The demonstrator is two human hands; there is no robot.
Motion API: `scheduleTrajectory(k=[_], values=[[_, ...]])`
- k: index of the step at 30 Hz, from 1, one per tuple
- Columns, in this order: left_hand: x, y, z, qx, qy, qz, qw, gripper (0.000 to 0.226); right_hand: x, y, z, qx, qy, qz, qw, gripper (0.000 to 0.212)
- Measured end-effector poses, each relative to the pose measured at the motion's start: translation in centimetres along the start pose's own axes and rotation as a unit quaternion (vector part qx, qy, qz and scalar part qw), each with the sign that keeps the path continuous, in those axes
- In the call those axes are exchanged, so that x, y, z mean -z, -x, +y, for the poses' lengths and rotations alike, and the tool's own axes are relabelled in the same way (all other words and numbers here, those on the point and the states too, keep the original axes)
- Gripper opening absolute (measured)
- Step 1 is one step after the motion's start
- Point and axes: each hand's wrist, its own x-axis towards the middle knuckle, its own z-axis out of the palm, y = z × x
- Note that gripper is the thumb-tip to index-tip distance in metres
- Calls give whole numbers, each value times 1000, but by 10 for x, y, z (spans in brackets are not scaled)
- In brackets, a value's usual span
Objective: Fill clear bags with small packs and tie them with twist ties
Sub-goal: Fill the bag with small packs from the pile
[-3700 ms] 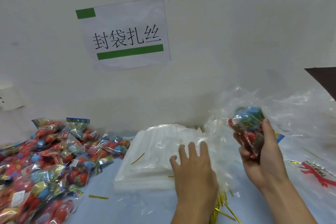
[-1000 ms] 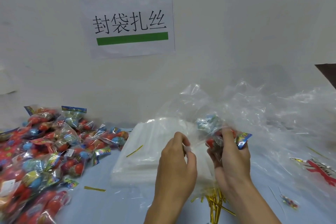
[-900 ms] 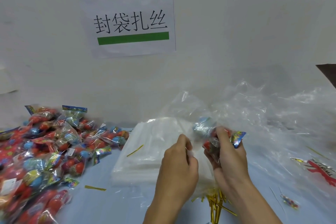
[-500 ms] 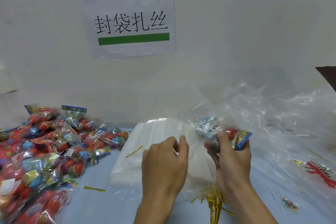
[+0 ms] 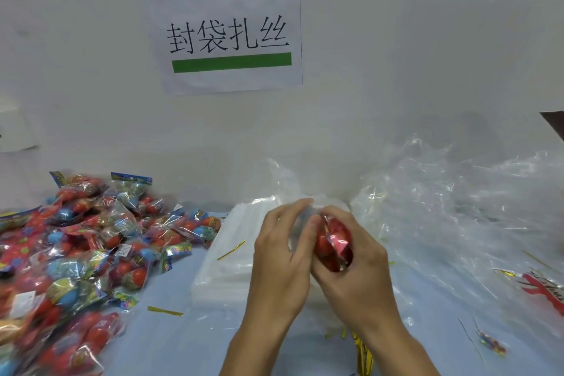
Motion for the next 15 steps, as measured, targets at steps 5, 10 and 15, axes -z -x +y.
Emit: scheduleTrajectory(k=[5,10,15], values=[[-3,0,-1,13,70,53,996,13,-4,3,7,-43,15,-23,999,49],[-7,3,2,-12,48,33,998,20,-6,3,8,-113,-26,-4,993,33],[-12,7,5,-61,-26,33,997,23,-5,0,3,-160,-22,137,977,30]])
